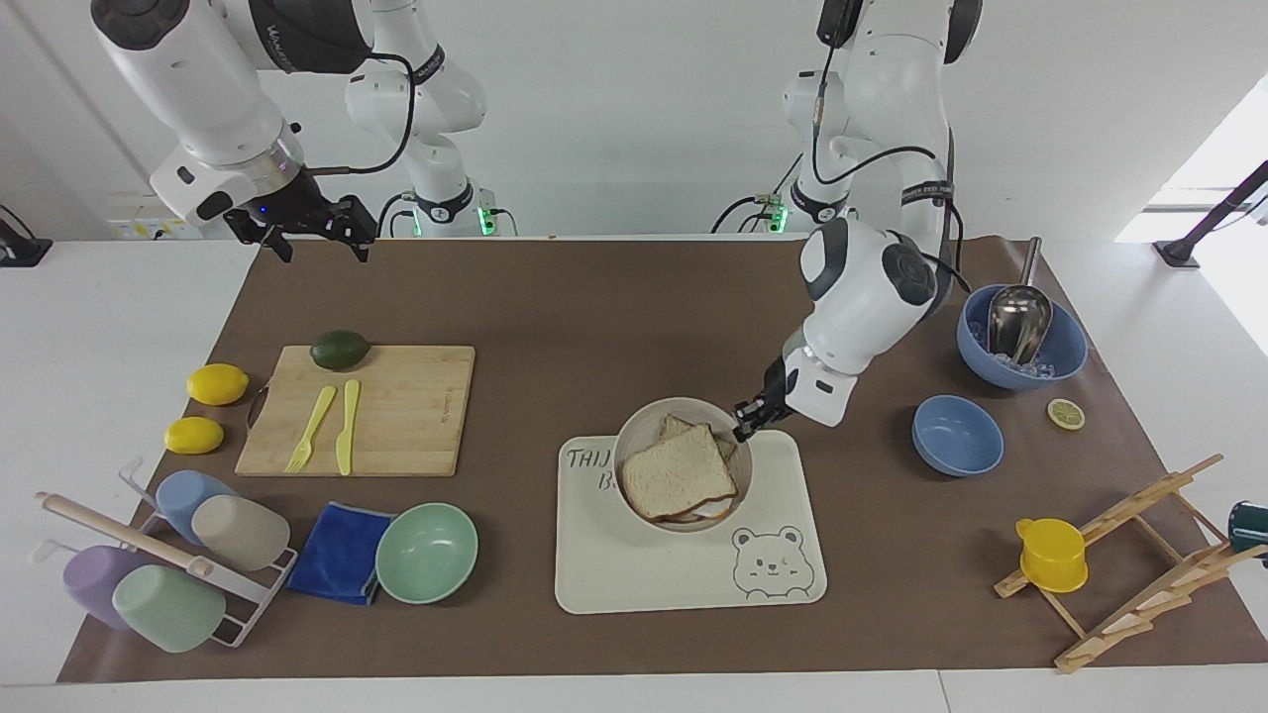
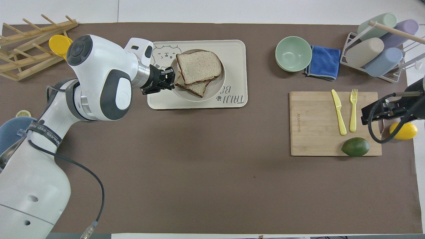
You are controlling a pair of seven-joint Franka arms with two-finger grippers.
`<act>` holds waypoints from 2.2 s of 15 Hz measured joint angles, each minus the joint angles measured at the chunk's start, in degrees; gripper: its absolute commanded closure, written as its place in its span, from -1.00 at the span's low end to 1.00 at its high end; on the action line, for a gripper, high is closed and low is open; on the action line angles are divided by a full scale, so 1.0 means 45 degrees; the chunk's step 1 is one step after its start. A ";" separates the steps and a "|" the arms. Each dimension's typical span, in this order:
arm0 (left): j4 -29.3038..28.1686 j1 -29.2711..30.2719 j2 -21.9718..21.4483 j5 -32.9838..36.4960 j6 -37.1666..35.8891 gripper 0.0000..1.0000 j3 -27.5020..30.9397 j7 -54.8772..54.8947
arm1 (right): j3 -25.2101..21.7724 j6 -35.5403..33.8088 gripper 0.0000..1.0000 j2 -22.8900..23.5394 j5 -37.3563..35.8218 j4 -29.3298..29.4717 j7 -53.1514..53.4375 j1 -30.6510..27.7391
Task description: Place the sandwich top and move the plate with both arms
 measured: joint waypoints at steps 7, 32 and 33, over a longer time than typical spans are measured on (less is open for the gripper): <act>0.0769 0.0143 0.1441 -0.0002 0.0639 1.00 -0.0052 0.0524 | 0.0000 0.0000 -1.00 0.0000 0.0000 0.0000 0.0000 0.0000; 0.0311 0.1935 -0.3447 0.3901 -0.4252 -1.00 0.0665 0.3506 | 0.0000 0.0000 -1.00 0.0000 0.0000 0.0000 0.0000 0.0000; 0.0300 0.2096 -0.3793 0.3902 -0.4743 -1.00 0.0670 0.3842 | 0.0000 0.0000 -1.00 0.0000 0.0000 0.0000 0.0000 0.0000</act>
